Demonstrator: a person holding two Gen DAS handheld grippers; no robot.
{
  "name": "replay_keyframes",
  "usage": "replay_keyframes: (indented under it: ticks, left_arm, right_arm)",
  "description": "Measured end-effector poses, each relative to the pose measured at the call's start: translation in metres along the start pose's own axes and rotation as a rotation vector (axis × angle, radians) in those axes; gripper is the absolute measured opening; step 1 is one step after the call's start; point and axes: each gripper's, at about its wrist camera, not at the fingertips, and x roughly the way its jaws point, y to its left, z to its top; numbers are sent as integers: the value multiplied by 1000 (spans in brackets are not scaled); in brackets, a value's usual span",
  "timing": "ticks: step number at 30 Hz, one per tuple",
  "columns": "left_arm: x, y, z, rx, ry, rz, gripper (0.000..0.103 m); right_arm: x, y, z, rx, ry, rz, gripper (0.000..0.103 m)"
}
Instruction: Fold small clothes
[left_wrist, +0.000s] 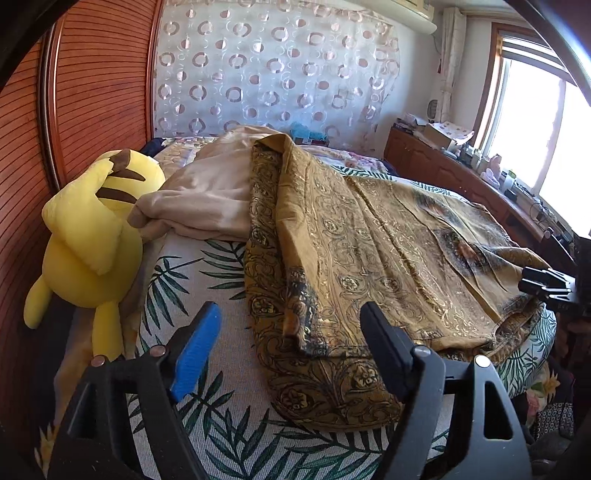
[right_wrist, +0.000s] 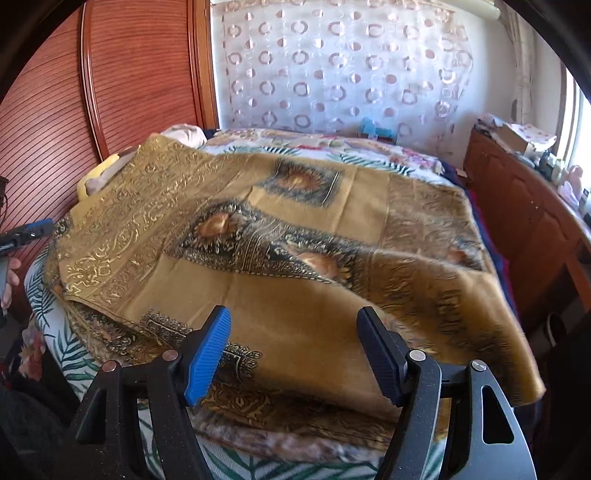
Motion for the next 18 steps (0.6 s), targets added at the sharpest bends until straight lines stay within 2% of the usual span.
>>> replay_keyframes:
  ticks: [3,8,11,15,18]
  left_arm:
    - [7,2,1,-13,11,23,78]
    - [18,11,0,-57,43,5,78]
    - [23,14,-2,-78,60,-13,77]
    - [31,17,-5,-95,88,-29,62]
    - [32,17,-6,-101,86,-25,59]
  right_arm:
    - [10,-3,-1,11,19,-10,72]
    - [32,8,-2,18,46,-25,73]
    - [35,14,-5,2,46,-48,78]
    - [33,19,-9,-2,37,-70,83]
    - [33,18,-10,5,35,-68,84]
